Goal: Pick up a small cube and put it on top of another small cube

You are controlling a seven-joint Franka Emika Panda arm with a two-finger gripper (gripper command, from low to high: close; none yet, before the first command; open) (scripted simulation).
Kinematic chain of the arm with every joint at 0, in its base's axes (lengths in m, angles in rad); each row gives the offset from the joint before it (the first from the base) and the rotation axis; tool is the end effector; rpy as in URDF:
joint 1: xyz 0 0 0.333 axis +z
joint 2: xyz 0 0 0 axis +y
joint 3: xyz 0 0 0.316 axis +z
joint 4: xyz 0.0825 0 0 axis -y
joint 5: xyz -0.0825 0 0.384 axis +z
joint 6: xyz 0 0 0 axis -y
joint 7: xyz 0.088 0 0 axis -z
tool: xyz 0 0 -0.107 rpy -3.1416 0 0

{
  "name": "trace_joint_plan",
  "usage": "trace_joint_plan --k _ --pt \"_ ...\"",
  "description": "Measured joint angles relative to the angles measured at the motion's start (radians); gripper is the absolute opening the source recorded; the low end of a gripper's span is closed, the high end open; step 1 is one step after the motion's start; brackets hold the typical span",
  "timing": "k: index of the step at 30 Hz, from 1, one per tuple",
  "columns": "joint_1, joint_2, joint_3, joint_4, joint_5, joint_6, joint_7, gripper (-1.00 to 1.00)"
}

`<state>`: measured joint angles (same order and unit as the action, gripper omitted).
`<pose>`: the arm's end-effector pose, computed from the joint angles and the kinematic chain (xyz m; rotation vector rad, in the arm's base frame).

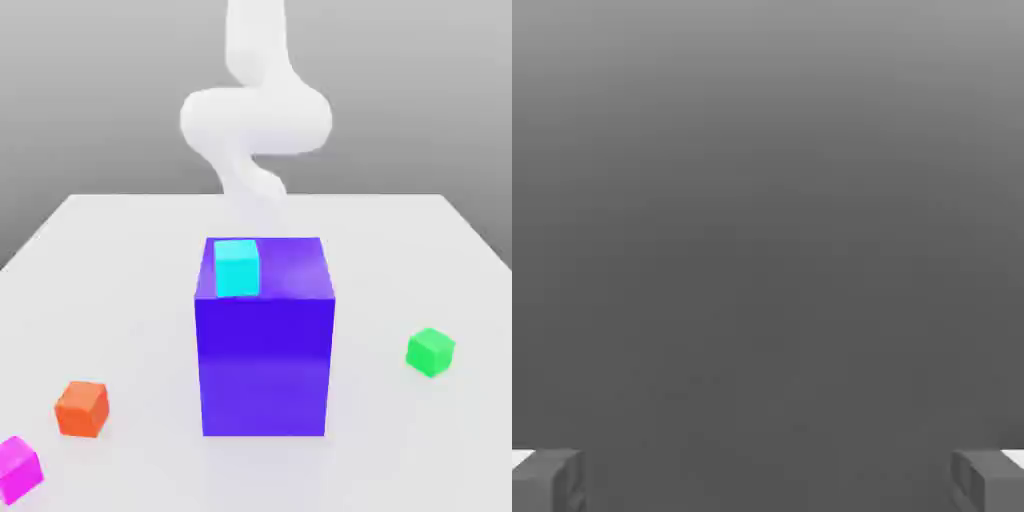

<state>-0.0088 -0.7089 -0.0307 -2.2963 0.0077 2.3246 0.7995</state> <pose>0.3790 -0.0190 0.6825 -2.4501 1.0977 -0.9473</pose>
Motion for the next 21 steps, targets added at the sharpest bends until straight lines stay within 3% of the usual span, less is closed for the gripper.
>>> trace_joint_plan --k 21 --pt "-0.149 0.768 -0.225 0.031 0.162 0.207 -0.074 0.0"
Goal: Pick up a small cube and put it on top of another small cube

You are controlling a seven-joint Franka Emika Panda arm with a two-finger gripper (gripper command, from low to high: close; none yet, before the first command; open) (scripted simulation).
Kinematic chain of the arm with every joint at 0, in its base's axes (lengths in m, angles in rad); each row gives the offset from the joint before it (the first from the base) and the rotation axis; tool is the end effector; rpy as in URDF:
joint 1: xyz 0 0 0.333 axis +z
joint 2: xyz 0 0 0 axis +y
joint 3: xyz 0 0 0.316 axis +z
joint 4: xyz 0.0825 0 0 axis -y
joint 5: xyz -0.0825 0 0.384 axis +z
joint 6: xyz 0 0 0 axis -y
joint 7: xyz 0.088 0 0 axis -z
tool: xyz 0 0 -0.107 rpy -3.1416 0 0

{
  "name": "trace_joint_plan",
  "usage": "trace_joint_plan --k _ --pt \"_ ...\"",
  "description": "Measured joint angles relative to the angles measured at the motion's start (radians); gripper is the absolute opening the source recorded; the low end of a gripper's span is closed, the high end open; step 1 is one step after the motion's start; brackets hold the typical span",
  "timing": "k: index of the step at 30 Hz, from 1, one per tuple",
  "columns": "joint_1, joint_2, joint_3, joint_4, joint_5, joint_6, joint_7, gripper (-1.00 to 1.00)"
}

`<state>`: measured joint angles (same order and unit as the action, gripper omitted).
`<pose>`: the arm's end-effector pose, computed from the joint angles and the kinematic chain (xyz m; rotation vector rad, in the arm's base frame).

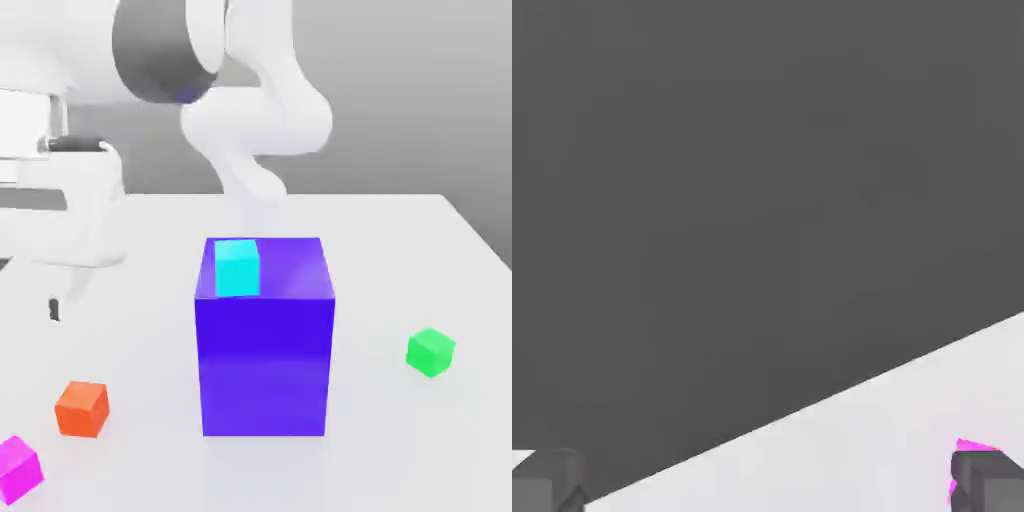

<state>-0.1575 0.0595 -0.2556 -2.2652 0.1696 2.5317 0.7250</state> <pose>0.4991 -0.2202 0.3552 -2.4199 1.7737 -0.2888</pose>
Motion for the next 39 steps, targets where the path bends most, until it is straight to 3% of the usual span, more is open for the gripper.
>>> trace_joint_plan --k 9,13,14,20,25,39 --pt "-0.1 0.326 -0.033 0.015 0.065 0.093 -0.029 0.0" --pt "-0.152 0.471 0.021 0.046 0.123 0.191 -0.07 0.0" --pt "-0.161 0.492 0.031 0.051 0.132 0.207 -0.077 -1.0" --pt "-0.164 0.502 0.035 0.054 0.137 0.213 -0.08 -1.0" --pt "-0.12 0.365 -0.021 0.019 0.071 0.113 -0.034 -1.0" --pt "0.171 0.04 0.363 -0.309 0.016 0.131 -0.455 -1.0"
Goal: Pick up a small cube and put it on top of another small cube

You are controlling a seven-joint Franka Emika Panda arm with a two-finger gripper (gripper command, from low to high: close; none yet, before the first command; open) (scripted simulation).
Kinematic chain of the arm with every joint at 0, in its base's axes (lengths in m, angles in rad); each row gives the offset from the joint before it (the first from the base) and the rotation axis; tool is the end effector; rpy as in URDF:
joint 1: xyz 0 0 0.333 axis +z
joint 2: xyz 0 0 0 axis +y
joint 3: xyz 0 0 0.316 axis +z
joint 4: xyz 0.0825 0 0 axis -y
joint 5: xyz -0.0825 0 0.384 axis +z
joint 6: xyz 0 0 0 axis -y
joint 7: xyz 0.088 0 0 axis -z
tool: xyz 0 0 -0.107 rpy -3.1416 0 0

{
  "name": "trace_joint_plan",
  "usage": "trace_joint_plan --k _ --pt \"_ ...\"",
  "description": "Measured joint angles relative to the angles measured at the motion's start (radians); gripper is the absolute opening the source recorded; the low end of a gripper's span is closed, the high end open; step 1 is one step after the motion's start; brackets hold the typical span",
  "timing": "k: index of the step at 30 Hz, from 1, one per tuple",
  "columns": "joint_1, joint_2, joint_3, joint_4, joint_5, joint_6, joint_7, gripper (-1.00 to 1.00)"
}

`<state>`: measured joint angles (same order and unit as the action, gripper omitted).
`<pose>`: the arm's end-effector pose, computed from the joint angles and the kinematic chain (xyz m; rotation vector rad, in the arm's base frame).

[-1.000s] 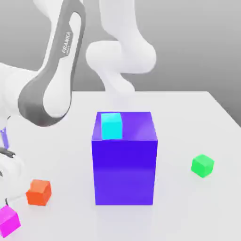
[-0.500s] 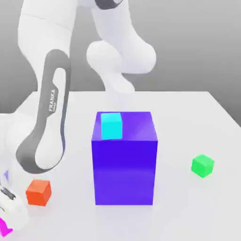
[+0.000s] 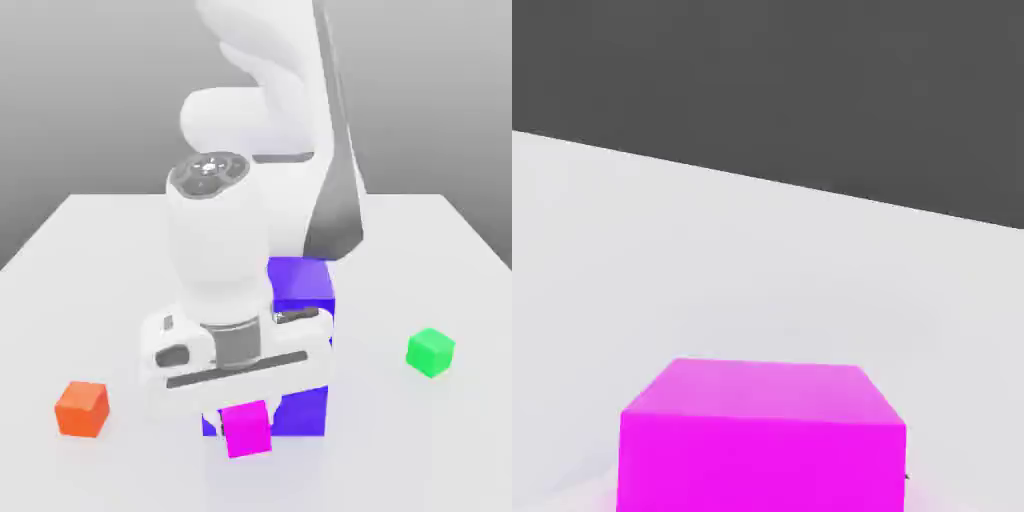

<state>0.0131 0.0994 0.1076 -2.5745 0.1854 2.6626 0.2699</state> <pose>0.4439 0.0494 0.2257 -3.0125 0.4781 0.0454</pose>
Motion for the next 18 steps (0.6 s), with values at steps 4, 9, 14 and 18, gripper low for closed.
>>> trace_joint_plan --k 4,9,14,18 --pt "0.196 -0.095 0.109 -0.1 0.003 0.008 -0.153 -1.0" --pt "0.405 -0.194 0.208 -0.215 -0.022 0.031 -0.342 -1.0" --pt "0.505 -0.069 0.247 -0.265 -0.236 0.204 -0.329 -1.0" --pt "0.513 -0.035 0.224 -0.265 -0.282 0.235 -0.3 1.0"
